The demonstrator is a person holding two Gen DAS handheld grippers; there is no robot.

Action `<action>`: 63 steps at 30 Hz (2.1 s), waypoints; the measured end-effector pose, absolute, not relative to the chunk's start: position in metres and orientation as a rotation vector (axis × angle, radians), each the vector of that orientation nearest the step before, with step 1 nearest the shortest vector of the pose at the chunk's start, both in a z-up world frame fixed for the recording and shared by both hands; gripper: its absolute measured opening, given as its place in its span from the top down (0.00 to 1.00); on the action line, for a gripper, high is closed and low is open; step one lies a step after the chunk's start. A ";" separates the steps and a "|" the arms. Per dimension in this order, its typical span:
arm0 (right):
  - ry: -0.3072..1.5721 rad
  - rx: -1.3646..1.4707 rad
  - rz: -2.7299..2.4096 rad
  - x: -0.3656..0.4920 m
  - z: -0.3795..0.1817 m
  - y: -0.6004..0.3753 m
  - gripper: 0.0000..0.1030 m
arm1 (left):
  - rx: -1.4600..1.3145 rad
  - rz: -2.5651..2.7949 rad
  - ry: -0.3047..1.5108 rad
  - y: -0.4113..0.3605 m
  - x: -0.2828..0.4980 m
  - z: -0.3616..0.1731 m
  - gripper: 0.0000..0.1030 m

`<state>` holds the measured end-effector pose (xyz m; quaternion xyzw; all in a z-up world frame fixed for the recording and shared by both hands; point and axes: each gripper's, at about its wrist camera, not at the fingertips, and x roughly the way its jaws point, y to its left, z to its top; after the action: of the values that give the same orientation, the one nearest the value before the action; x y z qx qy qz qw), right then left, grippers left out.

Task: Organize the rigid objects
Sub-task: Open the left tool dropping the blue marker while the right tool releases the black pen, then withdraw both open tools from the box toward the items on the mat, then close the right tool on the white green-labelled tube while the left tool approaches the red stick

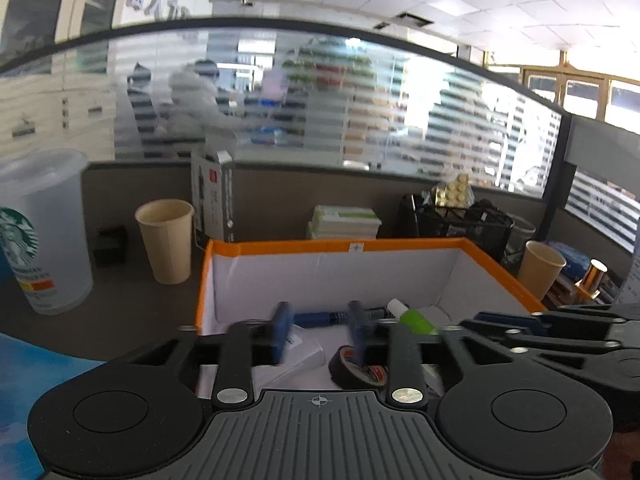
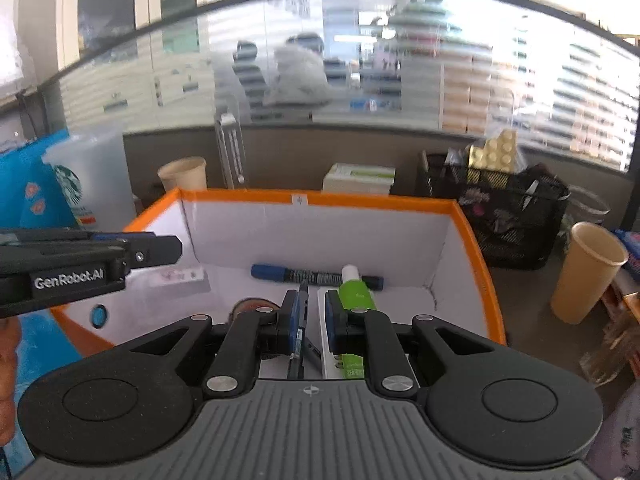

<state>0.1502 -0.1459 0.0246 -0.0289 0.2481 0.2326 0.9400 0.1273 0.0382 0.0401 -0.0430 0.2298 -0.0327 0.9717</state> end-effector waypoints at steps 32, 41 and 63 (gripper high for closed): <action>0.620 0.036 0.399 0.100 -0.052 -0.186 0.28 | -0.024 -0.032 0.573 0.028 0.049 -0.006 0.11; 0.575 -0.095 0.326 0.097 -0.062 -0.157 0.27 | -0.024 -0.031 0.604 0.034 0.048 -0.013 0.11; 0.605 -0.086 0.393 0.069 -0.063 -0.197 0.62 | 0.051 -0.137 0.686 -0.012 0.062 -0.040 0.11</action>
<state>0.0690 -0.1970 -0.0631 -0.0420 0.2958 0.1922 0.9348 0.0620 -0.0116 -0.0397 0.0250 0.3360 -0.0671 0.9391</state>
